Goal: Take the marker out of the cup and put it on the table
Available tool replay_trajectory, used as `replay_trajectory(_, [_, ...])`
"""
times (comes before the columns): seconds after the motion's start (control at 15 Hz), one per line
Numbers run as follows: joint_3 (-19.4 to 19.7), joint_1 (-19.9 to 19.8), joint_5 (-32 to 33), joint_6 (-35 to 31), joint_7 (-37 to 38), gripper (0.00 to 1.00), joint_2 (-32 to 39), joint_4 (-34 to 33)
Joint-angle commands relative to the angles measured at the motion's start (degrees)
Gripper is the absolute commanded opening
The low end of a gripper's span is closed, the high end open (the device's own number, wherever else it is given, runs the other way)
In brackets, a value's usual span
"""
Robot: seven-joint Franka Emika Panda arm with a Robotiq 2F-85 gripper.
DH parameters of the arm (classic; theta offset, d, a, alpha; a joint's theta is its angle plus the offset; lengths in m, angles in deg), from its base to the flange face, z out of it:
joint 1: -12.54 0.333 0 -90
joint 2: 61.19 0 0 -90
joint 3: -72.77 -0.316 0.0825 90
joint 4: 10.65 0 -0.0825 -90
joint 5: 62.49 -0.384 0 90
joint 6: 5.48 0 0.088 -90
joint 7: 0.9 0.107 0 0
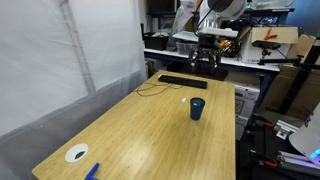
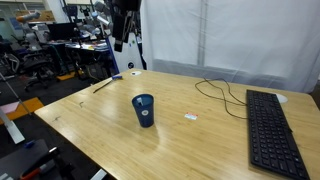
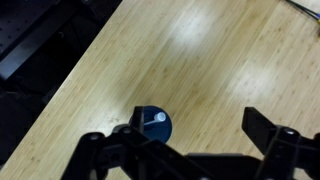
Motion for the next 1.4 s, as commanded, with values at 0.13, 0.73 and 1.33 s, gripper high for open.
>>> replay_trajectory(0.13, [0.62, -1.31, -5.36, -7.55, 10.84, 1.00, 0.81, 3.30])
replay_trajectory(0.73, [3.05, -2.43, -14.31, -10.68, 11.09, 1.00, 7.49, 4.83])
replay_trajectory(1.33, [3.26, -2.37, -14.66, -12.98, 3.87, 1.00, 8.36, 5.50])
